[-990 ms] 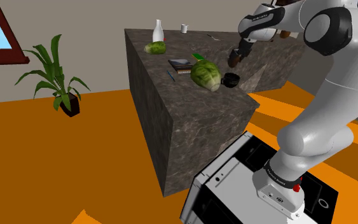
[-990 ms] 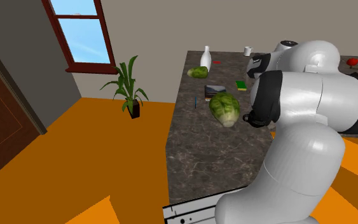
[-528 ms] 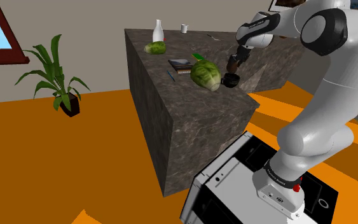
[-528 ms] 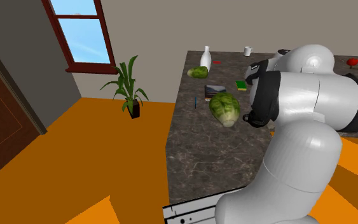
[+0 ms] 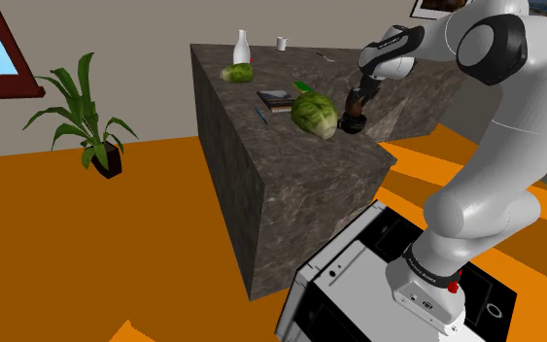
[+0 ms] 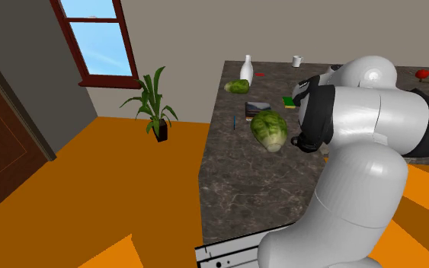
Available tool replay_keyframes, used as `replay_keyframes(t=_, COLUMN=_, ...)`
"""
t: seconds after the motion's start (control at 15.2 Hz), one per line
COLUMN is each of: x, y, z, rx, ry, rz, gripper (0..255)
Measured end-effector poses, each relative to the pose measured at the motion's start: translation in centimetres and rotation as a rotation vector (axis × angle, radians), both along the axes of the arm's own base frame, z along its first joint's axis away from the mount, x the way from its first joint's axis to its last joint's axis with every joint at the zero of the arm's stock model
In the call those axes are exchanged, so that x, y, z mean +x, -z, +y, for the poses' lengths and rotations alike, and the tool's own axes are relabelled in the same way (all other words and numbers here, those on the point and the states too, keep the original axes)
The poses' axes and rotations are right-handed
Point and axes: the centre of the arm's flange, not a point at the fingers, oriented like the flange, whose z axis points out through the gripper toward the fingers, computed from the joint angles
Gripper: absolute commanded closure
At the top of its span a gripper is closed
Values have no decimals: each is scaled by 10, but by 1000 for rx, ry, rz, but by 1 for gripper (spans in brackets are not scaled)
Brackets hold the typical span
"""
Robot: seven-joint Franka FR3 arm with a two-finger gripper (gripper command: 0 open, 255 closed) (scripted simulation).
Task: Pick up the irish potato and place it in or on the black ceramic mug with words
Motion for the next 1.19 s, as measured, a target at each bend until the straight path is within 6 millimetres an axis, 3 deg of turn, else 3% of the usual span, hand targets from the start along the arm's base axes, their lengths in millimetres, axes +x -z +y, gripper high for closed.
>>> replay_keyframes(t=0.13, x=0, y=0, z=0, rx=0, ry=0, rz=0, gripper=255)
replay_keyframes(t=0.2, x=0, y=0, z=0, rx=0, ry=0, rz=0, gripper=0)
replay_keyframes(t=0.59, x=0, y=0, z=0, rx=0, ry=0, rz=0, gripper=0)
replay_keyframes(t=0.86, x=-10, y=-38, z=6, rx=-1, ry=0, rz=-1, gripper=0)
replay_keyframes(t=1.19, x=-13, y=-48, z=7, rx=0, ry=0, rz=0, gripper=0)
